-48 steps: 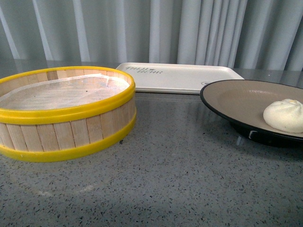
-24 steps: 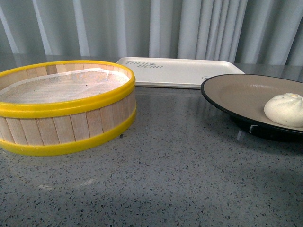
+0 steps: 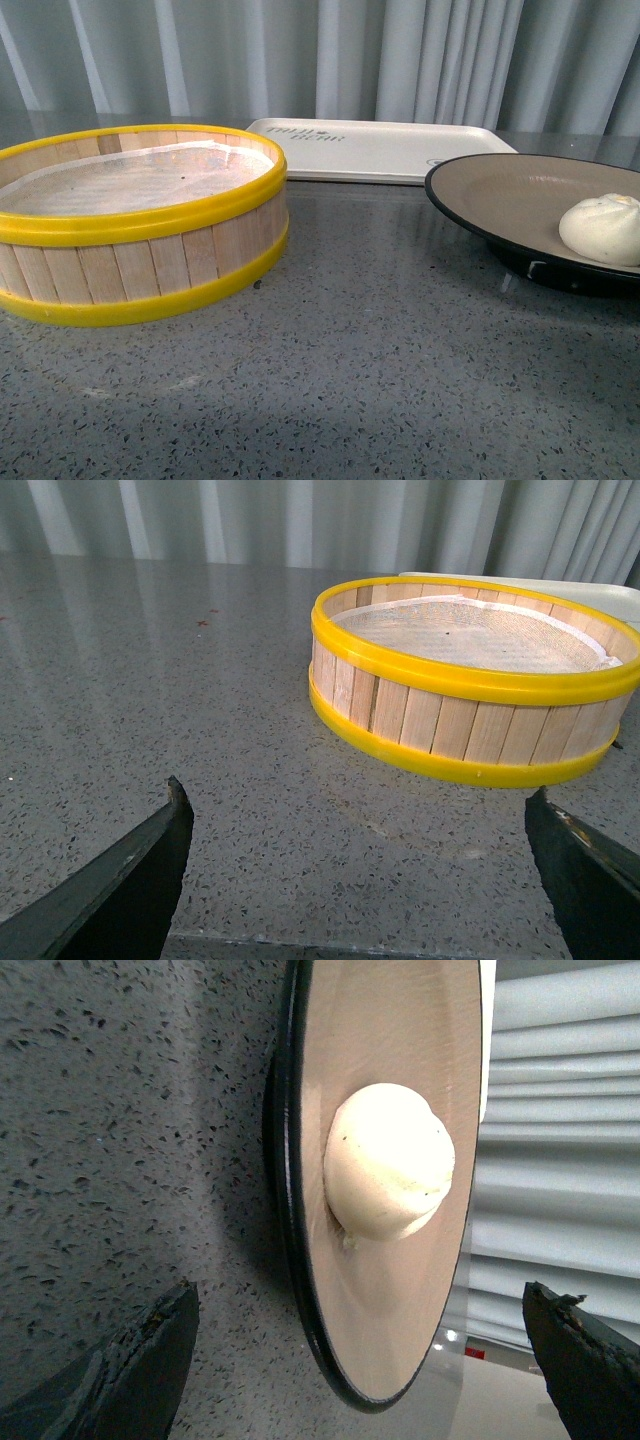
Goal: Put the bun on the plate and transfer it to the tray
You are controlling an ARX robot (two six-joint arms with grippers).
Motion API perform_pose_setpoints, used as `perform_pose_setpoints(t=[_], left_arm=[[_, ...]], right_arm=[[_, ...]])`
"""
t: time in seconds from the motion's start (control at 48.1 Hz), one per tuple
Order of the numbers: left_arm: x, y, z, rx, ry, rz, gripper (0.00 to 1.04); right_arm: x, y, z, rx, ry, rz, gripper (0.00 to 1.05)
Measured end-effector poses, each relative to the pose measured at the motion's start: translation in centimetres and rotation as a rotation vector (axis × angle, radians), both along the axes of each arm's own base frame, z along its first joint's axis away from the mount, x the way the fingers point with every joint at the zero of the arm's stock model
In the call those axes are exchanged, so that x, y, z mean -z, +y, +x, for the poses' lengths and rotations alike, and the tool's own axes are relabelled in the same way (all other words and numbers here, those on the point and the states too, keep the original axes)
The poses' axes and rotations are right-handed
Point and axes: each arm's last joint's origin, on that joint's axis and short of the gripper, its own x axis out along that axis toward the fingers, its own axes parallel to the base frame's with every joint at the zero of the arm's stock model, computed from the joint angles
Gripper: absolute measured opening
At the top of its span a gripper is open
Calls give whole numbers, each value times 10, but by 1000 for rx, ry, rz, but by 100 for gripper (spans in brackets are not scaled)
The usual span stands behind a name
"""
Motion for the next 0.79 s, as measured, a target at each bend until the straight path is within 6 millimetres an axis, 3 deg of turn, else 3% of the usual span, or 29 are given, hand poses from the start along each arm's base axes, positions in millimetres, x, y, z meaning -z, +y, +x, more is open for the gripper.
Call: perform_pose_setpoints(t=[0.208,0.437,0.645,0.728,0.79], left_arm=[[0,0,0,0,0,0,98],[0,0,0,0,0,0,98],[0,0,0,0,0,0,98],[0,0,0,0,0,0,98],[0,0,0,0,0,0,98]], right_arm=[[1,-1,6,1,-4,7,94],[4,2,9,-8,-4,21,56],[18,-2,6,-11,12,2,15],[19,-4,5,-20,-3,-12,4],[21,-6,4,-17,-22,-16,3]])
